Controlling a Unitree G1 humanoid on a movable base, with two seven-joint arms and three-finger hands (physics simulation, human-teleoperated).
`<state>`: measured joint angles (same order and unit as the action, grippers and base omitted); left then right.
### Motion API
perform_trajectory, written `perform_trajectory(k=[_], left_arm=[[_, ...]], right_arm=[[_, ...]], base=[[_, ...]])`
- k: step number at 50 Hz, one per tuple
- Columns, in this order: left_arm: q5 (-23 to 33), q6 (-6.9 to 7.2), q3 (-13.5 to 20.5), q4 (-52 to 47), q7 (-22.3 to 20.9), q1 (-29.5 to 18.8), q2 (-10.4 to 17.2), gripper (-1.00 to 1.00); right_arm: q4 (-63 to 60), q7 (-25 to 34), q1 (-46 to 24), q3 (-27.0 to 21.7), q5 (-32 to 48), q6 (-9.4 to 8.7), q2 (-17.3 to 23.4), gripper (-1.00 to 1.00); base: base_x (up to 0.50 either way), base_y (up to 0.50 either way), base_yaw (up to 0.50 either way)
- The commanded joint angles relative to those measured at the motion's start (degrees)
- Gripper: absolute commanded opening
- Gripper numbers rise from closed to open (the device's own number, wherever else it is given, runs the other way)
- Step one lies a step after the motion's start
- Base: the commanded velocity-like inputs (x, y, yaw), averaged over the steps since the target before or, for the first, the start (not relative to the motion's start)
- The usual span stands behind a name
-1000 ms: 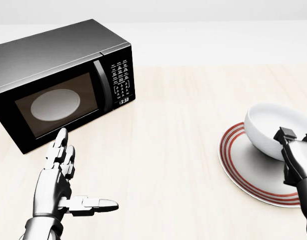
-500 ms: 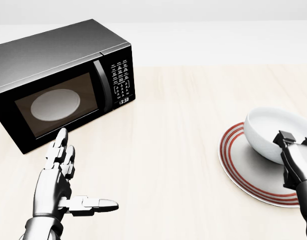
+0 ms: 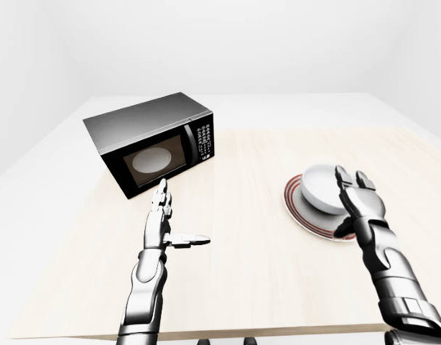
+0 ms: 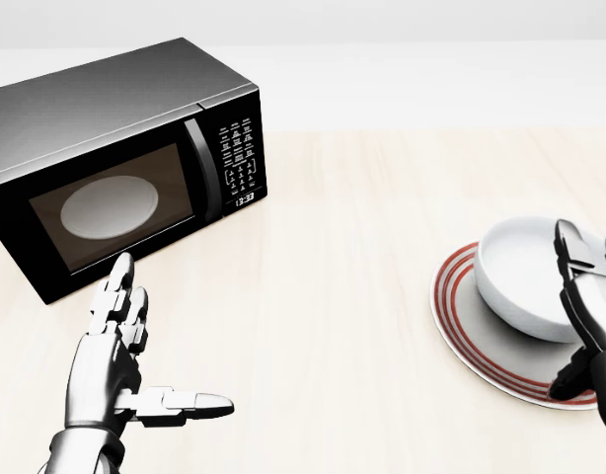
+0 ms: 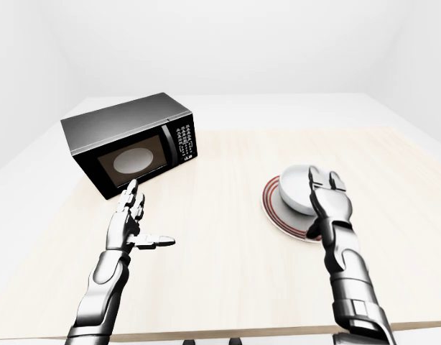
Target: Pick up the white bowl and put it on the plate.
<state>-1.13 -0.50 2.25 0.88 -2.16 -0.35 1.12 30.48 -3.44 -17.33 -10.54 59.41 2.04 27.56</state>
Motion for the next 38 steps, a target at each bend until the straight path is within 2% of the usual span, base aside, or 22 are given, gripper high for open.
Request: perform_trajectory(k=[1,7,13,30,38], left_arm=[[-0.02,-0.01,0.01,0.01,0.00,0.00,-0.01,1.00],[-0.01,0.00,0.00,0.00,-0.01,0.00,0.00,1.00],[0.01,0.00,0.00,0.00,0.00,0.00,0.00,1.00],[0.01,-0.01,0.00,0.00,0.00,0.00,0.00,1.00],[0.00,0.00,0.00,0.00,0.00,0.00,0.00,1.00]], right_arm=[[-13.37,7.34,2.36,-2.64,-0.06,-2.32,-1.23,1.00],[-28.19,17.01,2.66,-6.39,-0.46,-4.98,-1.48,1.00],[-36.53,23.64,1.25,-9.06,-1.30,-7.04,-0.57,1.00],[-47.91,33.48,-2.97,-12.89,-4.12,-7.04,3.56,1.00],[-55.00,40.52,-7.25,-14.80,-6.40,-7.04,7.83,1.00]], base=[[0.00,0.00,0.00],[0.00,0.00,0.00],[0.00,0.00,0.00],[0.00,0.00,0.00],[0.00,0.00,0.00]])
